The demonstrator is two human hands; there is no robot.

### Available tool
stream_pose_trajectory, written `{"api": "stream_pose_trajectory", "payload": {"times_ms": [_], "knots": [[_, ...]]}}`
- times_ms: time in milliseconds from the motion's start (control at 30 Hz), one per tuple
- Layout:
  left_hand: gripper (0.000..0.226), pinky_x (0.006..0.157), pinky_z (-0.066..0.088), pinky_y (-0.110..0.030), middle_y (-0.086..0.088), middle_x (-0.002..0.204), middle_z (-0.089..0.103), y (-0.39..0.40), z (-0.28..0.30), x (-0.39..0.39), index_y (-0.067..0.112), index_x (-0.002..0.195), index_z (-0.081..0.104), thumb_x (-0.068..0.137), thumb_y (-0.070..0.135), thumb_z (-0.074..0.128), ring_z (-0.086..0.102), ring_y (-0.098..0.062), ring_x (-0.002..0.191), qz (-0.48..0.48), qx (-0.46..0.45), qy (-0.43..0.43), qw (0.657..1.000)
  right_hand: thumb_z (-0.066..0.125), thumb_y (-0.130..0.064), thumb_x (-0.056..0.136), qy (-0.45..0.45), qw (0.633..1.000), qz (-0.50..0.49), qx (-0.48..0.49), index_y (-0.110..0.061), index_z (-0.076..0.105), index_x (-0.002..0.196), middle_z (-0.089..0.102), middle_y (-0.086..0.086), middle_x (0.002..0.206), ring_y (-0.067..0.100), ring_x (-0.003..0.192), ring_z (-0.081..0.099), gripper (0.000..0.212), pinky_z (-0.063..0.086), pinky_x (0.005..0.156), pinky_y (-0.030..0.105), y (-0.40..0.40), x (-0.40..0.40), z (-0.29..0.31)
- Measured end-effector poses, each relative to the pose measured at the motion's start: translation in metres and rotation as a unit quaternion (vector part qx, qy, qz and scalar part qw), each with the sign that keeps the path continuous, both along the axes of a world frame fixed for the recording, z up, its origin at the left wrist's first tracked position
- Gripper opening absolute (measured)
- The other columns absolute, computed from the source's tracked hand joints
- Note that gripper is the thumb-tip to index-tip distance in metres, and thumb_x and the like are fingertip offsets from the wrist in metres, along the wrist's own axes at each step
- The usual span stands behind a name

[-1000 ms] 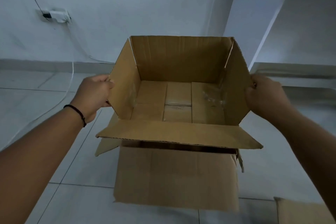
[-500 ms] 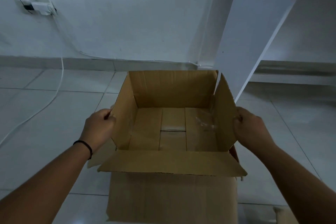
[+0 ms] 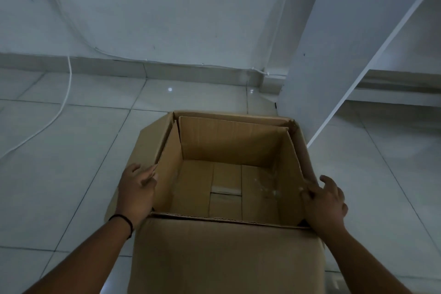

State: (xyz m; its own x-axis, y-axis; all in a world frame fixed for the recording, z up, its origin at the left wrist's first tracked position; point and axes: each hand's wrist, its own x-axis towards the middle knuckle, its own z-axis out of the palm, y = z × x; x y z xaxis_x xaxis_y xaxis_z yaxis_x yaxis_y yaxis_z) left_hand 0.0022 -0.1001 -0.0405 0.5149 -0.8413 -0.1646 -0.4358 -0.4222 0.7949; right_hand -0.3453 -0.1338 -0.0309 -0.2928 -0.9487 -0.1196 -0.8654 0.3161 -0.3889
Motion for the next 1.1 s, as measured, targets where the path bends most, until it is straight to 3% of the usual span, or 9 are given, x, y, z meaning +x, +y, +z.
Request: {"api": "stream_pose_trajectory", "payload": {"times_ms": [133, 300, 533, 633, 733, 933, 1100], "knots": [[0.034, 0.112, 0.028, -0.040, -0.012, 0.152, 0.032, -0.007, -0.011, -0.007, 0.015, 0.126, 0.060, 0.094, 0.015, 0.050, 0.033, -0.030, 0.138, -0.016, 0.042, -0.074, 0.996, 0.050, -0.029, 0.092, -0.005, 1.000, 0.006, 0.015, -0.026, 0.064, 0.119, 0.030, 0.008, 0.149, 0.035, 0.134, 0.029, 0.030, 0.033, 0.103, 0.056, -0.003, -0.002, -0.006], [0.037, 0.102, 0.045, -0.050, -0.013, 0.151, 0.032, -0.009, -0.018, -0.007, 0.019, 0.125, 0.062, 0.090, 0.018, 0.053, 0.044, -0.036, 0.129, -0.062, 0.106, -0.188, 0.974, 0.048, -0.033, 0.091, 0.052, 0.999, 0.008, 0.016, -0.028, 0.065, 0.116, 0.039, 0.006, 0.138, 0.033, 0.114, 0.045, 0.030, 0.048, 0.086, 0.047, -0.006, 0.004, -0.010], [0.041, 0.089, 0.053, -0.048, -0.011, 0.149, 0.032, -0.006, -0.011, -0.010, 0.020, 0.125, 0.061, 0.083, 0.021, 0.060, 0.051, -0.034, 0.121, -0.072, 0.134, -0.198, 0.968, 0.048, -0.032, 0.085, 0.092, 0.995, 0.009, 0.045, -0.028, 0.070, 0.103, 0.040, 0.004, 0.131, 0.028, 0.099, 0.048, 0.028, 0.049, 0.081, 0.043, -0.008, 0.010, -0.006], [0.044, 0.087, 0.053, -0.046, -0.010, 0.148, 0.034, -0.007, -0.009, -0.011, 0.020, 0.129, 0.057, 0.085, 0.027, 0.058, 0.055, -0.033, 0.114, -0.076, 0.119, -0.199, 0.970, 0.049, -0.037, 0.085, 0.090, 0.995, 0.005, 0.049, -0.024, 0.064, 0.111, 0.039, 0.004, 0.134, 0.029, 0.105, 0.049, 0.033, 0.051, 0.083, 0.043, -0.008, 0.012, -0.003], [0.044, 0.089, 0.051, -0.043, -0.007, 0.148, 0.035, -0.008, -0.009, -0.014, 0.017, 0.129, 0.056, 0.086, 0.030, 0.059, 0.053, -0.030, 0.118, -0.059, 0.101, -0.198, 0.973, 0.052, -0.044, 0.083, 0.067, 0.996, -0.002, 0.057, -0.017, 0.047, 0.126, 0.040, 0.007, 0.137, 0.032, 0.114, 0.050, 0.051, 0.051, 0.086, 0.045, -0.010, 0.012, -0.001], [0.022, 0.078, 0.048, -0.035, -0.006, 0.127, 0.048, -0.004, -0.010, -0.018, 0.015, 0.100, 0.066, 0.081, 0.026, 0.066, 0.053, -0.024, 0.109, -0.007, 0.050, -0.176, 0.983, 0.061, -0.053, 0.076, -0.009, 0.998, -0.052, 0.032, -0.020, 0.023, 0.139, 0.040, 0.011, 0.137, 0.036, 0.114, 0.052, 0.081, 0.051, 0.086, 0.051, -0.006, 0.014, -0.002], [0.021, 0.075, 0.047, -0.035, -0.007, 0.121, 0.051, 0.001, -0.013, -0.019, 0.013, 0.099, 0.065, 0.082, 0.025, 0.065, 0.054, -0.026, 0.104, -0.011, 0.025, -0.189, 0.982, 0.061, -0.050, 0.078, -0.030, 0.999, -0.044, 0.007, -0.018, 0.026, 0.140, 0.042, 0.011, 0.135, 0.036, 0.115, 0.052, 0.077, 0.050, 0.087, 0.050, 0.000, 0.010, -0.005]]}}
